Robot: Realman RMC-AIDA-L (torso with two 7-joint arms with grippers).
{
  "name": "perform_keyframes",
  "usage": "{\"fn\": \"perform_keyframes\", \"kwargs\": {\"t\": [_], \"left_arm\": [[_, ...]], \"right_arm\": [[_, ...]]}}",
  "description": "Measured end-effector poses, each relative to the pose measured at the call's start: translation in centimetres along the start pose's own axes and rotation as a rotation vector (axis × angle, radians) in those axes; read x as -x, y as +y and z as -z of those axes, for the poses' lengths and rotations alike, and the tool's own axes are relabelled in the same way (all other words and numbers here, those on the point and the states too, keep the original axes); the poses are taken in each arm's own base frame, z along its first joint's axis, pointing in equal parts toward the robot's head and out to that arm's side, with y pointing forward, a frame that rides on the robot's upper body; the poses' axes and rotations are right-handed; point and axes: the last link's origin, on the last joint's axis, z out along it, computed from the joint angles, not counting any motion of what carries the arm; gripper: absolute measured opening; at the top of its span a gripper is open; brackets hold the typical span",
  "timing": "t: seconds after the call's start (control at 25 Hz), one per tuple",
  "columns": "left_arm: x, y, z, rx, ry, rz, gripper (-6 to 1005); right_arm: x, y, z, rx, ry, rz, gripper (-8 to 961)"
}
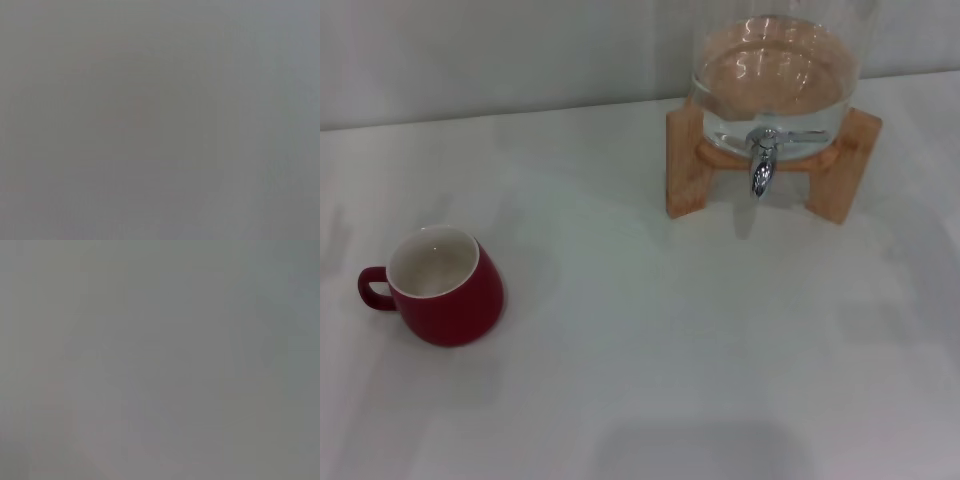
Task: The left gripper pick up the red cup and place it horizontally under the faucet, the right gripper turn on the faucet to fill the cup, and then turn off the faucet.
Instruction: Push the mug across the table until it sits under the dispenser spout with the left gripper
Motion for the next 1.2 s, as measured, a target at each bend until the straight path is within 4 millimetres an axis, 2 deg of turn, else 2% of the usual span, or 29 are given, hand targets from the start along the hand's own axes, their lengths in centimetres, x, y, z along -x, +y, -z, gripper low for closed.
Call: {"fn": "perform_keyframes", "kwargs": {"t": [0.48, 1.2], "left_arm": [[1.8, 0.3, 4.3, 0.027, -0.13, -0.005, 754], [3.7, 1.2, 7.5, 0.089, -0.274, -0.01, 754]], "right_arm": [[-0.2, 0.8, -1.6, 0.019, 0.022, 0.0, 617], [0.0, 0.8, -2.5, 0.027, 0.02, 0.004, 617]]}}
